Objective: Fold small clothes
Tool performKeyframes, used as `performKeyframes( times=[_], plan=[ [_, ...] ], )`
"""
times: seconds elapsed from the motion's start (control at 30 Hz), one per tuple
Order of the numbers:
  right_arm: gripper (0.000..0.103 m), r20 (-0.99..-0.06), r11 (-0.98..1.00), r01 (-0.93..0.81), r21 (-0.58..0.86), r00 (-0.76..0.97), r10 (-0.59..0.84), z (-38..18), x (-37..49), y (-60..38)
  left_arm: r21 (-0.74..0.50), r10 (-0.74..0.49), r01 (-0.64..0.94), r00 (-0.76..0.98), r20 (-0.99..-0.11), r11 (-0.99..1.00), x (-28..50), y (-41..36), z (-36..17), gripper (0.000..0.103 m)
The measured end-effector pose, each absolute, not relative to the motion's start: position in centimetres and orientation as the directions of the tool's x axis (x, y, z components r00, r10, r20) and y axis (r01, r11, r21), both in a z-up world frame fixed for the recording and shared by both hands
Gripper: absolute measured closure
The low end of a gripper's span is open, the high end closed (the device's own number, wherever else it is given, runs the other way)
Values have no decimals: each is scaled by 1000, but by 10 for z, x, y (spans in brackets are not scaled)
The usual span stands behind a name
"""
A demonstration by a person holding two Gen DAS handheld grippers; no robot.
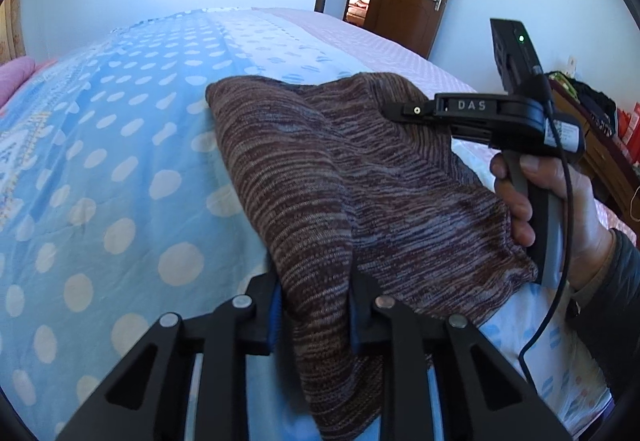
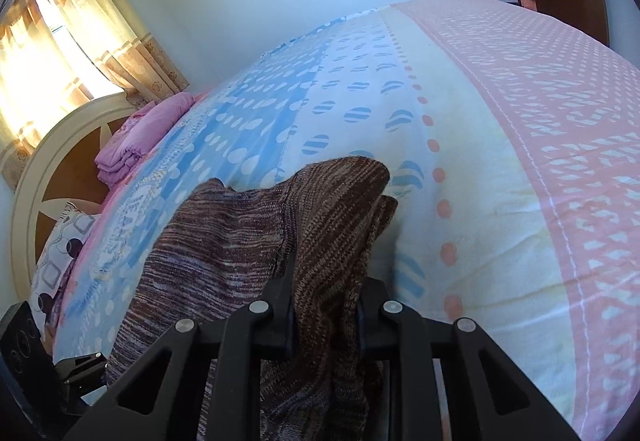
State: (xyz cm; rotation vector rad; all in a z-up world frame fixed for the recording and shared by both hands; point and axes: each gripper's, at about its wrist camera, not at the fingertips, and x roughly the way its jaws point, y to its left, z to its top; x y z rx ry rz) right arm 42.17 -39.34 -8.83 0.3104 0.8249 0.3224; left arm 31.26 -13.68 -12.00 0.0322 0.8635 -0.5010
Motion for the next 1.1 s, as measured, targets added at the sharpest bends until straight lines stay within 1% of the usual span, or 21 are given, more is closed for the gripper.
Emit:
performKeyframes(
  times=[0.13, 0.43, 0.8, 1.1],
  plan=[
    [82, -648, 902, -165, 400, 645, 405, -78, 408, -387, -174, -415, 441, 539, -733, 881, 303, -133, -113, 78],
    [82, -646, 897, -203, 392, 634, 425, -62, 380, -360, -185, -422, 439, 539, -729, 879, 276, -114, -106, 78],
    [82, -627, 874, -264, 409, 614, 479, -48, 352, -310, -195, -394, 374, 587, -707, 907, 248, -68, -90, 79],
    [82, -612, 851, -315, 421, 593, 522, -42, 346, -267, -203, -369, 322, 624, -689, 925, 231, -33, -83, 79]
  ],
)
